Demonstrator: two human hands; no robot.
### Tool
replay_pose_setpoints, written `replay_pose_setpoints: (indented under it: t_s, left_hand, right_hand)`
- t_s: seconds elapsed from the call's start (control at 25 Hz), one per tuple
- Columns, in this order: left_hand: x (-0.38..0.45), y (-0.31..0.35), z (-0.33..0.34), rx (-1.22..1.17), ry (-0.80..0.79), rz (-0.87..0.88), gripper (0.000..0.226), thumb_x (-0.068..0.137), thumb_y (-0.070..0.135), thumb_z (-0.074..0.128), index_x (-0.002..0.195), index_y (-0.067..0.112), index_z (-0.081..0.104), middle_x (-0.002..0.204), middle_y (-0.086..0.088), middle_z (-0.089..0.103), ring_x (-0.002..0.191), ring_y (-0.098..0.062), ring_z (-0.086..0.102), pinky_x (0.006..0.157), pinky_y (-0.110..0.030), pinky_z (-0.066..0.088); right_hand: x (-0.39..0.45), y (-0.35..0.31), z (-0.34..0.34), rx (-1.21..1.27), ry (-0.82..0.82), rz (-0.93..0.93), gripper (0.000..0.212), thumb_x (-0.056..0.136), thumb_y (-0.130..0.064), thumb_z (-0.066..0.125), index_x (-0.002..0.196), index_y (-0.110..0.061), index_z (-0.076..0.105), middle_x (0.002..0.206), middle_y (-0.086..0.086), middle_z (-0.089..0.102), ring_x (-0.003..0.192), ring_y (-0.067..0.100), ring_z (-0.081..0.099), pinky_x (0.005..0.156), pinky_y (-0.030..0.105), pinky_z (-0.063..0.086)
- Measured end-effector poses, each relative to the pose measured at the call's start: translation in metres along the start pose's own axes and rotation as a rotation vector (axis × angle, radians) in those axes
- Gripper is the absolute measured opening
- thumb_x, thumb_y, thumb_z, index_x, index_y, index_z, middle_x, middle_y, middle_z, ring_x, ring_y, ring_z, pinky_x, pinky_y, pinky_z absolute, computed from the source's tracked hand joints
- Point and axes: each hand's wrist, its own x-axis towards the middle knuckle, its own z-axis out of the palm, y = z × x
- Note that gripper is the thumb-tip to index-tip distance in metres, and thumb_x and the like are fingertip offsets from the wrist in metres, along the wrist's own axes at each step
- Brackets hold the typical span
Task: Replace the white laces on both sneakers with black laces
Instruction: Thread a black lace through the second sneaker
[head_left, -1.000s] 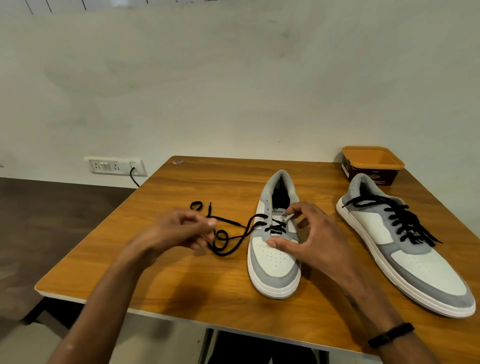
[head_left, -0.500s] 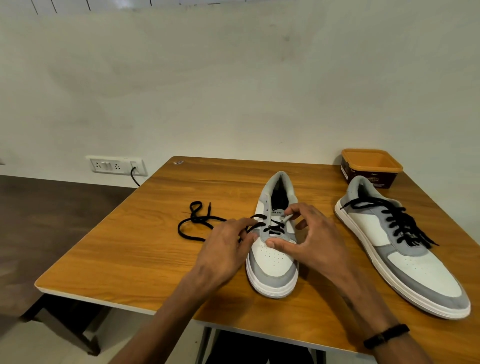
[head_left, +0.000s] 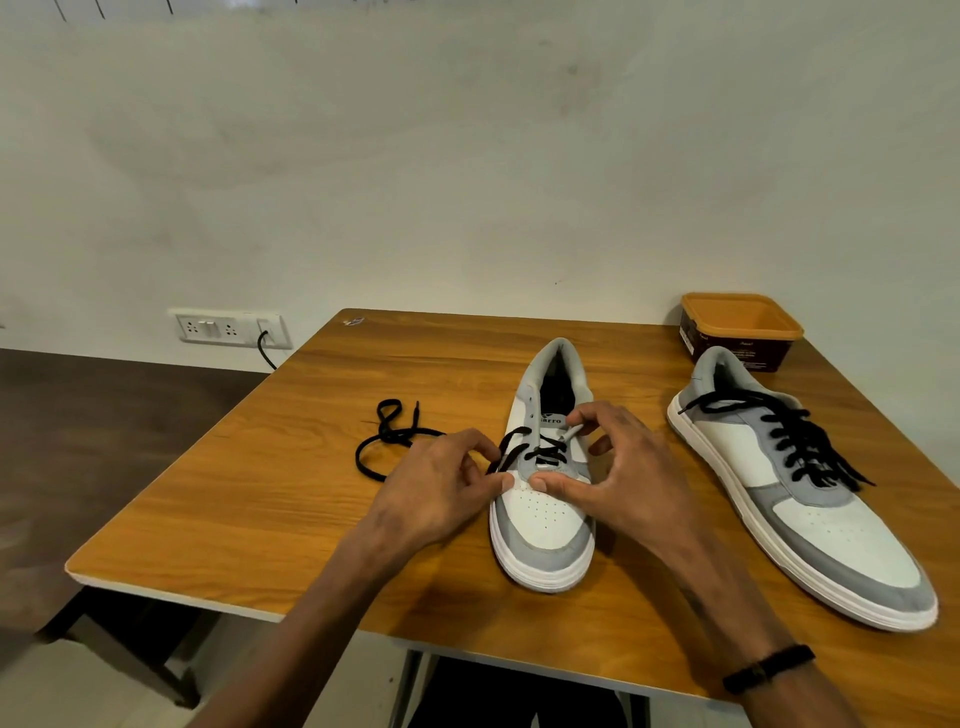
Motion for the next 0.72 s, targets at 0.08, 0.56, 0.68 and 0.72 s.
replay_pose_setpoints:
  t_s: [0.08,0.56,0.68,0.72]
  left_hand:
    - [-0.001,-0.003,-0.001,0.091,-0.093,-0.060,0.029,0.098,0.053,0.065,0.104,0.026,0.072,0.085,0.008,0.070,0.075,-0.004,0.061,0.061,-0.018,0.044]
    - [-0.023,0.060,-0.070,-0.312,-0.375,0.095,0.035,0.096,0.068,0.054,0.114,0.046,0.076,0.132,0.031,0.055,0.130,0.009,0.045,0.111,-0.039,0.045]
    - [-0.025,0.070,-0.062,-0.315,-0.327,0.199,0.040,0.107,0.057,0.037,0.139,0.050,0.061,0.157,0.041,0.029,0.155,0.010,0.007,0.125,-0.043,0.021]
    - [-0.025,0.073,-0.058,-0.302,-0.315,0.242,0.042,0.110,0.054,0.032,0.141,0.051,0.059,0.163,0.038,0.023,0.155,0.010,-0.002,0.129,-0.047,0.012]
  right_hand:
    - [-0.001,-0.002,-0.001,-0.001,-0.005,0.004,0.084,0.060,-0.084,0.078,0.128,-0.045,0.050,0.130,-0.021,0.053,0.109,0.008,0.058,0.085,0.031,0.057]
    - [-0.014,-0.017,-0.004,0.054,-0.046,0.068,0.086,0.073,-0.067,0.082,0.148,-0.047,0.044,0.145,-0.016,0.049,0.118,0.005,0.056,0.092,0.028,0.054]
    - [-0.039,-0.036,-0.013,0.570,0.122,0.107,0.037,0.088,-0.042,0.076,0.124,-0.040,0.069,0.127,-0.017,0.067,0.115,0.000,0.064,0.096,0.030,0.055]
    - [-0.045,-0.045,-0.016,0.807,0.123,0.151,0.025,0.093,-0.036,0.071,0.117,-0.031,0.074,0.120,-0.010,0.074,0.114,0.006,0.068,0.098,0.035,0.055]
